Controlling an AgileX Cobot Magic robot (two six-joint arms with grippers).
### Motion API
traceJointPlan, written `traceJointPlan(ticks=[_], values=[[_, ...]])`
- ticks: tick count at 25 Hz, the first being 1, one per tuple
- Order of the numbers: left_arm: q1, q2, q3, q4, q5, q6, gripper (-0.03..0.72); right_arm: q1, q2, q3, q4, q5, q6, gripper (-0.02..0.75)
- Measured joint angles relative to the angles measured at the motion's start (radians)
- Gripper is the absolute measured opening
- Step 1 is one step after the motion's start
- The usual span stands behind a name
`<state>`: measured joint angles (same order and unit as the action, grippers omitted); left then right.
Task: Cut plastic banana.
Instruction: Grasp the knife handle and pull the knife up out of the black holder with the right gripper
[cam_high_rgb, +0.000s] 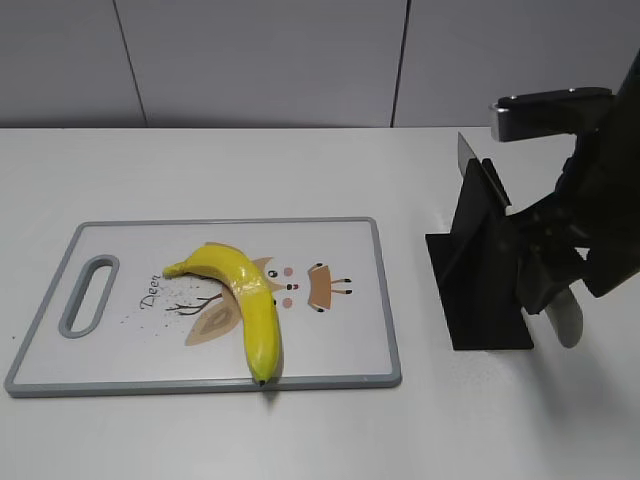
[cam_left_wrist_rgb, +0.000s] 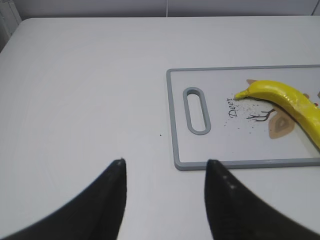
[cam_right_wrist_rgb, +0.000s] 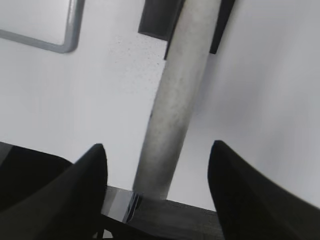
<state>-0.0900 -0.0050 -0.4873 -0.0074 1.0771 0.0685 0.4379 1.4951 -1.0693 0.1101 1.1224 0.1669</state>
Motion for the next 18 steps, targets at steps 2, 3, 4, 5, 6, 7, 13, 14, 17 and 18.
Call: traceJointPlan(ticks=[2, 3, 4, 5, 6, 7, 13, 14, 17, 18], values=[[0.000, 0.000, 0.000, 0.000, 0.000, 0.000, 0.490, 0.000, 0.031, -0.001, -0.026, 0.000, 0.025, 0.508], [0.000, 0.000, 0.000, 0.000, 0.000, 0.000, 0.490, 0.000, 0.049, -0.001, -0.035, 0.000, 0.036, 0.508], [0.000, 0.000, 0.000, 0.000, 0.000, 0.000, 0.490, 0.000, 0.066, -0.001, -0.039, 0.000, 0.044, 0.508], [0.000, 0.000, 0.000, 0.000, 0.000, 0.000, 0.490, 0.000, 0.079, -0.001, -0.039, 0.000, 0.052, 0.508], [0.000, 0.000, 0.000, 0.000, 0.000, 0.000, 0.490, 0.000, 0.093, -0.002, -0.039, 0.000, 0.059, 0.508], [0.000, 0.000, 0.000, 0.000, 0.000, 0.000, 0.490, 0.000, 0.107, -0.002, -0.036, -0.002, 0.063, 0.508], [0.000, 0.000, 0.000, 0.000, 0.000, 0.000, 0.490, 0.000, 0.149, -0.002, 0.015, -0.035, 0.073, 0.481], [0.000, 0.000, 0.000, 0.000, 0.000, 0.000, 0.490, 0.001, 0.150, -0.002, 0.020, -0.038, 0.073, 0.468], [0.000, 0.000, 0.000, 0.000, 0.000, 0.000, 0.490, 0.003, 0.150, -0.002, 0.025, -0.042, 0.085, 0.386], [0.000, 0.000, 0.000, 0.000, 0.000, 0.000, 0.490, 0.003, 0.151, -0.002, 0.021, -0.042, 0.093, 0.347]])
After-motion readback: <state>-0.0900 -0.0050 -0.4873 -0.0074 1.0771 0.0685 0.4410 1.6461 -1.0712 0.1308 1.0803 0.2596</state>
